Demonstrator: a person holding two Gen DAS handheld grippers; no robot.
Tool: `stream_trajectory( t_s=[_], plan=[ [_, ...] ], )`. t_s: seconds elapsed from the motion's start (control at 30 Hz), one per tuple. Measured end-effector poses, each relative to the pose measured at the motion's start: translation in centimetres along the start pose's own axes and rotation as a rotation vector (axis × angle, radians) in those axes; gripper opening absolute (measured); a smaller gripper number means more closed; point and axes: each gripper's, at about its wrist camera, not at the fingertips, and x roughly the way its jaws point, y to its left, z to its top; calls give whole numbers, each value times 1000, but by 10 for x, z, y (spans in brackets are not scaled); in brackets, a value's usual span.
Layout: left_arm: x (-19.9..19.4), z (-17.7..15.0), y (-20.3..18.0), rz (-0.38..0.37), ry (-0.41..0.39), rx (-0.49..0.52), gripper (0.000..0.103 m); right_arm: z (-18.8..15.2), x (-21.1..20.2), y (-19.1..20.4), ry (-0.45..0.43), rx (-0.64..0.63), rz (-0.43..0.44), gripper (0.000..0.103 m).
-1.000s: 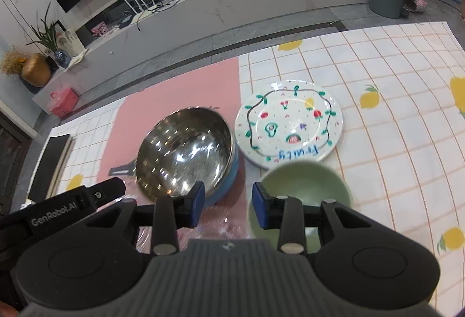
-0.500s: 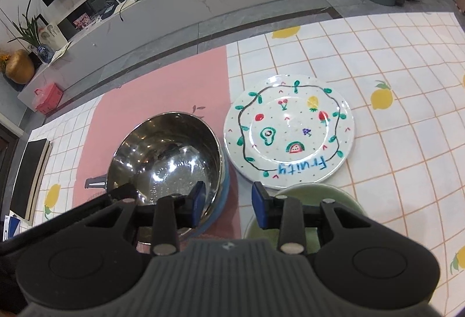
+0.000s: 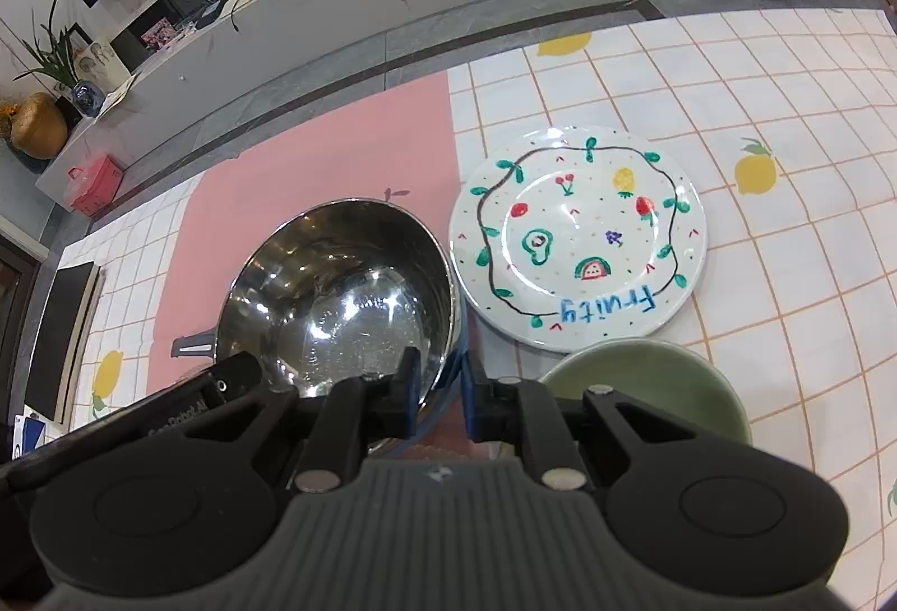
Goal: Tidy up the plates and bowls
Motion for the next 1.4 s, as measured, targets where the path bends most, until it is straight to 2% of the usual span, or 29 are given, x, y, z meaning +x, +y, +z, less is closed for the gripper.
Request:
stream_trajectory(
  t_s=[0.37,0.77,1.1,1.4],
  plan=[
    [-52,-8,6,-10,-45,-4,7,-15,-53,4,-63,5,53,12],
    [-131,-45,30,-6,-112,11,7,-81,-125,18,-102,11,136,12],
    [-180,-87,79,21,-121,-47,8,-138,-155,47,-82,-40,212,12],
    [-207,-112,126,52,-115,-99,8,-172,-160,87,-38,-122,264,12]
  ],
)
